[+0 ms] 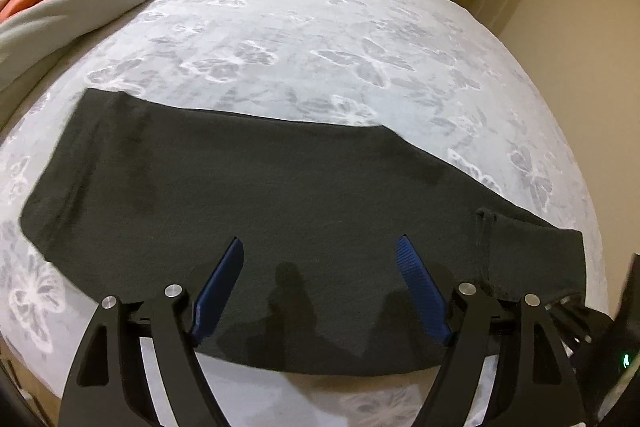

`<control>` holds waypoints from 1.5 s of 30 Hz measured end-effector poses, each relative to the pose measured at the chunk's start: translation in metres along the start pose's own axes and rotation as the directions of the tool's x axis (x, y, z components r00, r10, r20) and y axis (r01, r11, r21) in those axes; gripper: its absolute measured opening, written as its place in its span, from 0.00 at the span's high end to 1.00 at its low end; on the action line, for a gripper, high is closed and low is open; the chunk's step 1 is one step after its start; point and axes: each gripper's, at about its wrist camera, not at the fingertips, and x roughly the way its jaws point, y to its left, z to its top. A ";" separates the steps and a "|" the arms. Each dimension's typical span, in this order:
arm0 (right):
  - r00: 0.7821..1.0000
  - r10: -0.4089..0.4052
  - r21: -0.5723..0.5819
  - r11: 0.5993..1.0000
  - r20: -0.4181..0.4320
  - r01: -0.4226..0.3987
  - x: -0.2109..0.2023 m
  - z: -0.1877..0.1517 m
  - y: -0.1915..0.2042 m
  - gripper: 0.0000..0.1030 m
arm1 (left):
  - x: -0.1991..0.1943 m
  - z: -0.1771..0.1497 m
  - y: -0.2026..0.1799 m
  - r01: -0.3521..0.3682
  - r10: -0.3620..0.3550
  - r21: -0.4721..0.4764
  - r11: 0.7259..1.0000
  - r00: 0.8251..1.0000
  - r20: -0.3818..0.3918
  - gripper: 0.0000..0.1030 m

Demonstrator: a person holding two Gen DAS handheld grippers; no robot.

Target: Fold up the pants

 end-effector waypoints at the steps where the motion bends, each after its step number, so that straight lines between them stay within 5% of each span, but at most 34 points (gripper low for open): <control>1: 1.000 0.013 0.030 0.999 0.002 -0.013 -0.001 0.001 -0.007 0.88 | -0.004 0.001 0.009 0.004 -0.004 -0.016 1.000 1.000 0.004 0.26; 4: 0.994 0.038 0.096 0.994 0.098 -0.048 -0.030 0.010 -0.019 0.88 | -0.018 0.005 0.039 0.022 -0.020 -0.080 0.997 0.999 0.026 0.26; 8: 0.951 0.177 0.152 0.964 0.253 -0.219 -0.056 0.035 -0.019 0.83 | -0.030 0.011 0.087 0.021 -0.011 -0.202 0.979 0.999 0.051 0.26; 11: 0.969 0.223 0.127 0.964 0.106 -0.236 -0.001 0.036 0.003 0.71 | -0.033 0.012 0.121 -0.014 0.031 -0.290 0.957 0.998 0.056 0.26; 13: 0.987 0.161 0.120 0.980 0.002 -0.160 0.031 0.029 0.013 0.71 | -0.034 0.013 0.139 -0.037 0.059 -0.337 0.941 0.997 0.056 0.26; 15: 0.985 0.167 0.131 0.977 0.036 -0.170 0.017 0.031 0.008 0.71 | -0.040 0.010 0.158 -0.048 0.083 -0.396 0.917 0.994 0.070 0.26; 17: 0.988 0.129 0.130 0.982 0.088 -0.139 -0.007 0.036 -0.003 0.53 | -0.046 0.007 0.181 -0.057 0.110 -0.463 0.884 0.990 0.089 0.26; 18: 0.988 0.063 0.135 0.987 0.138 -0.082 -0.027 0.036 -0.013 0.29 | -0.047 0.005 0.189 -0.063 0.122 -0.486 0.872 0.989 0.089 0.26; 19: 0.985 0.013 0.144 0.989 0.170 -0.038 -0.038 0.034 -0.019 0.19 | -0.046 0.003 0.200 -0.083 0.143 -0.517 0.852 0.987 0.078 0.26; 22: 0.968 -0.159 0.167 0.978 0.194 0.127 -0.063 0.030 -0.044 0.19 | -0.031 -0.004 0.225 -0.106 0.153 -0.610 0.785 0.988 0.025 0.26; 25: 0.964 -0.202 0.195 0.966 0.171 0.168 -0.068 0.027 -0.059 0.19 | -0.005 -0.009 0.235 -0.108 0.114 -0.654 0.749 0.993 -0.034 0.26; 27: 0.973 -0.170 0.234 0.964 0.159 0.130 -0.067 0.024 -0.067 0.18 | -0.003 -0.003 0.227 -0.136 0.172 -0.617 0.775 0.985 -0.001 0.29; 30: 0.983 -0.120 0.296 0.952 0.138 0.075 -0.065 0.020 -0.083 0.18 | -0.003 0.010 0.208 -0.136 0.182 -0.552 0.823 0.983 0.029 0.72; 33: 0.977 -0.175 0.310 0.942 0.125 0.129 -0.066 0.016 -0.100 0.18 | -0.027 0.021 0.181 -0.069 0.157 -0.517 0.853 0.979 0.127 0.84; 37: 0.966 -0.213 0.343 0.927 0.145 0.153 -0.084 0.012 -0.117 0.14 | -0.078 0.034 0.104 0.158 -0.055 -0.322 0.933 0.950 0.307 0.85; 39: 0.960 -0.232 0.370 0.915 0.154 0.162 -0.090 0.007 -0.126 0.14 | -0.091 0.030 0.055 0.205 -0.135 -0.180 0.962 0.931 0.339 0.85; 41: 0.959 -0.245 0.381 0.907 0.141 0.176 -0.090 0.004 -0.133 0.14 | -0.080 0.021 -0.013 0.221 -0.216 0.014 0.975 0.935 0.280 0.79; 43: 0.963 -0.241 0.395 0.902 0.122 0.176 -0.085 0.000 -0.141 0.14 | -0.053 0.007 -0.058 0.239 -0.257 0.123 0.963 0.952 0.163 0.58; 45: 0.972 -0.215 0.409 0.899 0.097 0.159 -0.078 -0.004 -0.146 0.14 | -0.024 -0.016 -0.099 0.171 -0.190 0.226 0.959 0.979 0.066 0.40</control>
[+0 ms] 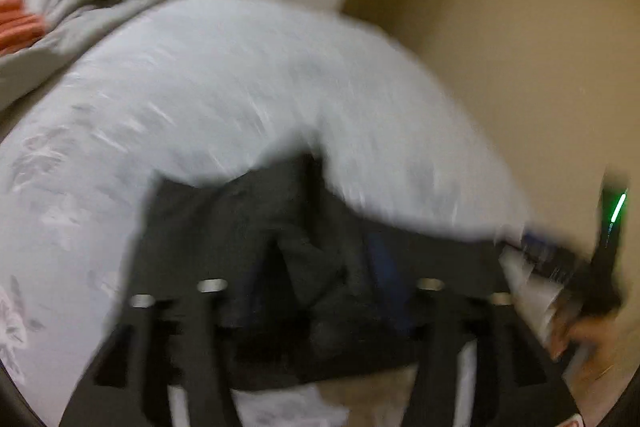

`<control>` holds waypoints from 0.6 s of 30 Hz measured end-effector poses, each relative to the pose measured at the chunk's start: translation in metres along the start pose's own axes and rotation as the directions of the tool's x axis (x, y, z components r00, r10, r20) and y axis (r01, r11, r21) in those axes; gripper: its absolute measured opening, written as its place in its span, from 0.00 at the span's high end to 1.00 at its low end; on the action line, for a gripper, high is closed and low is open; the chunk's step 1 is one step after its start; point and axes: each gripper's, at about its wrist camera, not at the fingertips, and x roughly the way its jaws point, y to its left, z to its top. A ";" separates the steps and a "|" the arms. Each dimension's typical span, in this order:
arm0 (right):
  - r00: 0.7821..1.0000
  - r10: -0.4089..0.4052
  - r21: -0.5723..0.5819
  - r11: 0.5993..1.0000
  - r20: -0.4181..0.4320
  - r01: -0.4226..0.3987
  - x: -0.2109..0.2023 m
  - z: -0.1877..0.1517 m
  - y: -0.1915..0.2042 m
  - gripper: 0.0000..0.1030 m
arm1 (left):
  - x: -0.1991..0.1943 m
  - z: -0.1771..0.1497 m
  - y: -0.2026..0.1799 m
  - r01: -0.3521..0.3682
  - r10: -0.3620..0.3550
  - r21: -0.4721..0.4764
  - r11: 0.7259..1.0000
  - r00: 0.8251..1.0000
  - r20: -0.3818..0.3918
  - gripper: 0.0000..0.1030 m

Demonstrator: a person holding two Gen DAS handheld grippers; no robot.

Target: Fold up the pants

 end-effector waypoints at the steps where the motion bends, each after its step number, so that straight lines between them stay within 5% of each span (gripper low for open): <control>1: 1.000 0.018 0.008 1.000 -0.021 -0.018 0.004 -0.002 -0.002 0.14 | 0.006 -0.008 -0.012 -0.039 0.040 0.055 0.998 0.999 -0.016 0.40; 4: 0.997 0.059 0.011 0.998 -0.058 -0.058 0.010 -0.006 0.001 0.14 | -0.002 -0.019 -0.027 -0.107 0.102 0.175 0.979 0.994 0.033 0.31; 8: 0.975 0.199 0.001 0.980 -0.099 -0.200 0.017 -0.011 0.024 0.14 | -0.045 -0.006 0.011 -0.113 0.103 0.042 0.993 0.976 0.190 0.16; 15: 0.856 0.461 0.099 0.887 -0.232 -0.451 0.063 -0.023 0.091 0.14 | -0.060 0.009 0.084 -0.201 0.240 -0.206 0.958 0.953 0.185 0.16; 18: 0.835 0.483 0.109 0.875 -0.264 -0.471 0.081 -0.028 0.117 0.14 | -0.061 0.009 0.104 -0.189 0.235 -0.259 0.947 0.959 0.158 0.16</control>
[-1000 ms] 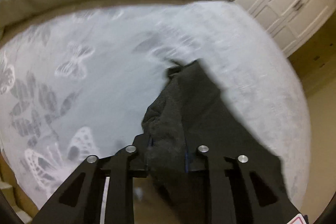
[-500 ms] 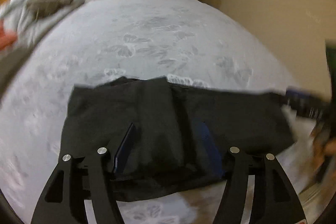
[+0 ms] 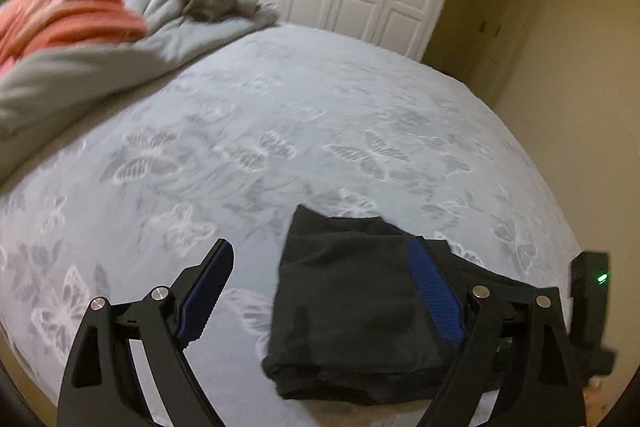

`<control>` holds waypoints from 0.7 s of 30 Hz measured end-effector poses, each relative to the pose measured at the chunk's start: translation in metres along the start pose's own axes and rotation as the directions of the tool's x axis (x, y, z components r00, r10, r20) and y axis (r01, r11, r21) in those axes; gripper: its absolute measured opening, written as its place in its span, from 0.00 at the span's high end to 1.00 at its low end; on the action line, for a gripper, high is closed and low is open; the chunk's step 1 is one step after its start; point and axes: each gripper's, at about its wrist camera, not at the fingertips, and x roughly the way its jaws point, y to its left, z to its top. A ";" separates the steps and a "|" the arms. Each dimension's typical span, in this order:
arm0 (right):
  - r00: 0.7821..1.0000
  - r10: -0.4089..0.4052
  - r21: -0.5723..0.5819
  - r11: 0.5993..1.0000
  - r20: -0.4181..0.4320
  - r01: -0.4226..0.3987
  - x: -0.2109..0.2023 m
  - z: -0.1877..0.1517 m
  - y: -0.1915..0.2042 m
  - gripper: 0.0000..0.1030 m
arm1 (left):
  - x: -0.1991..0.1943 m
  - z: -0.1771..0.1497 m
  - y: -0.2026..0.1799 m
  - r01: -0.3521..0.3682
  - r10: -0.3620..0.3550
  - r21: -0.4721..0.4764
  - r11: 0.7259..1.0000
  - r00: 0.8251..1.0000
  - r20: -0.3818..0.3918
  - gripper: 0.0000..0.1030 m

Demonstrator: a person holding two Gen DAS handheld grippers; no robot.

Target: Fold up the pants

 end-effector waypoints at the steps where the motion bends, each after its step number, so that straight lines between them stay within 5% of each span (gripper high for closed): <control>1: 1.000 0.002 -0.006 1.000 -0.002 -0.002 0.010 -0.001 0.006 0.13 | -0.004 -0.002 0.004 -0.006 0.006 -0.002 1.000 1.000 0.002 0.16; 3: 1.000 0.016 -0.036 0.999 0.018 -0.016 0.022 -0.003 0.016 0.20 | -0.007 -0.004 0.008 -0.024 0.024 0.017 1.000 1.000 0.010 0.16; 4: 0.998 0.035 -0.086 0.996 0.044 -0.031 0.027 -0.005 0.024 0.42 | -0.008 -0.005 0.010 -0.032 0.031 0.029 0.999 0.999 0.015 0.16; 5: 0.998 0.042 -0.117 0.992 0.044 -0.036 0.032 -0.006 0.028 0.51 | -0.008 -0.005 0.011 -0.037 0.036 0.037 0.999 0.999 0.018 0.16; 6: 0.998 0.019 -0.147 0.989 0.065 -0.010 0.034 -0.007 0.033 0.74 | -0.009 -0.005 0.014 -0.041 0.040 0.045 0.998 0.999 0.020 0.16; 7: 0.997 0.028 -0.147 0.989 0.070 -0.018 0.033 -0.006 0.034 0.84 | -0.009 -0.005 0.017 -0.041 0.040 0.044 0.998 0.999 0.019 0.16; 11: 0.978 0.141 -0.177 0.978 0.154 -0.113 -0.024 0.014 0.053 0.86 | -0.014 -0.003 0.027 -0.032 0.032 0.005 0.999 0.999 0.027 0.16; 15: 0.954 0.127 -0.224 0.972 0.273 -0.065 -0.109 0.020 0.050 0.86 | -0.009 0.000 0.026 -0.002 0.002 -0.039 0.999 1.000 0.015 0.16; 18: 0.957 -0.088 -0.124 0.984 0.278 0.127 -0.141 0.001 -0.011 0.86 | 0.005 -0.002 0.010 0.017 -0.018 -0.030 0.999 0.999 -0.029 0.16; 21: 0.951 -0.280 0.016 0.960 0.129 0.281 -0.125 -0.017 -0.077 0.84 | 0.023 -0.013 -0.019 0.059 -0.058 0.012 0.998 0.994 -0.093 0.16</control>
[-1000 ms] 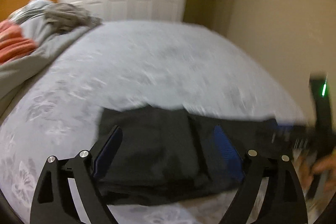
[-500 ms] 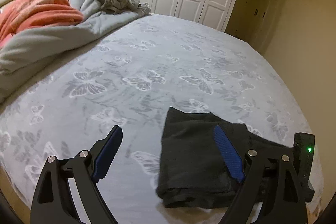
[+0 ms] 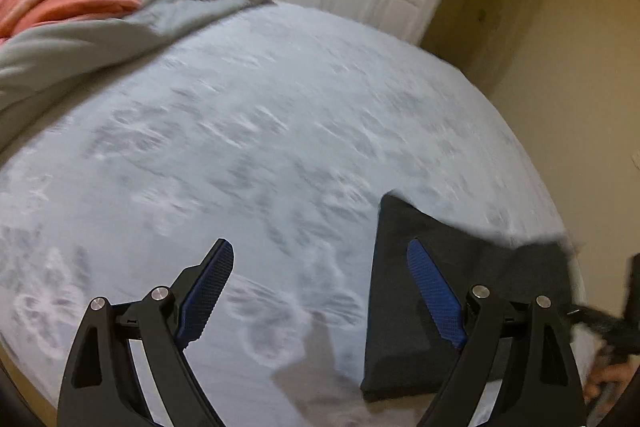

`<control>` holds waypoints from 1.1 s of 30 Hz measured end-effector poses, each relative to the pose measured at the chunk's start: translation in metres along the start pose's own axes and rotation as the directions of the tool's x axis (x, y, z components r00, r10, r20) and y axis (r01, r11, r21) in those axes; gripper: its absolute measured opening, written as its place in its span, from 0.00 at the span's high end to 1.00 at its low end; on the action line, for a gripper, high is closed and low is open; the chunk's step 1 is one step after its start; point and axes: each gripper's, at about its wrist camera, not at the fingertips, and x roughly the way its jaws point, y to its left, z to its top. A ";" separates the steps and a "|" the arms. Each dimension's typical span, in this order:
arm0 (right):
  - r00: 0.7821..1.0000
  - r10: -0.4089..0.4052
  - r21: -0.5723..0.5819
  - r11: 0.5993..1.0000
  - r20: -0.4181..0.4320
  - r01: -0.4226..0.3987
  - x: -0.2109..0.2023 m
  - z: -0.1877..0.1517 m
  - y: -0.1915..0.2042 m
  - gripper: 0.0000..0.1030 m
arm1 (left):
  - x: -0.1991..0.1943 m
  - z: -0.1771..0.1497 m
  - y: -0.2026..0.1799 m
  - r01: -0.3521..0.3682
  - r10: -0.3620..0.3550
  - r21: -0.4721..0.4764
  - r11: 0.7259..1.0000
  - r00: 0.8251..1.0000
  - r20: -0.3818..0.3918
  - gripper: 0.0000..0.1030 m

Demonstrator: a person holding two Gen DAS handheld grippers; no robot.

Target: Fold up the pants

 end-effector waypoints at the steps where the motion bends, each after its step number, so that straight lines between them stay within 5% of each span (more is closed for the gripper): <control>1: 0.997 -0.043 0.020 0.999 -0.062 0.044 0.016 -0.009 -0.016 0.82 | 0.005 -0.003 -0.009 0.010 -0.010 0.019 1.000 1.000 -0.016 0.16; 9: 0.995 0.090 0.173 0.982 -0.044 -0.081 0.027 -0.023 -0.054 0.64 | 0.041 -0.040 -0.092 0.068 -0.049 0.195 0.978 0.993 -0.103 0.16; 12: 0.987 0.160 0.236 0.960 -0.029 -0.149 0.028 -0.021 -0.056 0.40 | 0.050 -0.061 -0.105 0.059 -0.022 0.268 0.962 0.990 -0.139 0.16; 14: 0.988 0.151 0.202 0.969 -0.022 -0.144 0.032 -0.021 -0.046 0.50 | 0.056 -0.071 -0.110 0.062 -0.012 0.299 0.952 0.986 -0.168 0.16; 15: 0.993 0.119 0.168 0.979 -0.023 -0.114 0.034 -0.021 -0.038 0.72 | 0.058 -0.075 -0.113 0.068 -0.011 0.309 0.949 0.983 -0.182 0.16; 16: 0.997 0.074 0.126 0.989 -0.020 -0.071 0.034 -0.022 -0.030 0.82 | 0.059 -0.077 -0.114 0.073 -0.014 0.312 0.947 0.982 -0.187 0.16; 20: 0.986 0.133 0.042 0.990 0.102 -0.138 -0.017 -0.013 -0.015 0.84 | 0.056 -0.079 -0.118 0.082 -0.023 0.321 0.943 0.983 -0.181 0.16; 23: 0.991 0.016 -0.045 0.999 0.129 -0.010 -0.034 -0.017 -0.016 0.77 | 0.055 -0.083 -0.121 0.066 -0.007 0.350 0.935 0.986 -0.166 0.16; 26: 0.995 -0.095 0.032 0.995 -0.037 0.096 0.011 -0.031 -0.046 0.70 | 0.059 -0.087 -0.124 0.038 0.025 0.383 0.923 0.987 -0.159 0.16; 29: 0.998 -0.069 0.081 0.994 0.001 0.069 0.004 -0.026 -0.050 0.68 | 0.060 -0.088 -0.126 0.028 0.036 0.393 0.919 0.987 -0.155 0.16; 33: 0.963 -0.204 0.071 0.978 0.177 0.195 -0.039 -0.020 -0.043 0.66 | 0.058 -0.090 -0.129 0.005 0.053 0.421 0.907 0.991 -0.126 0.16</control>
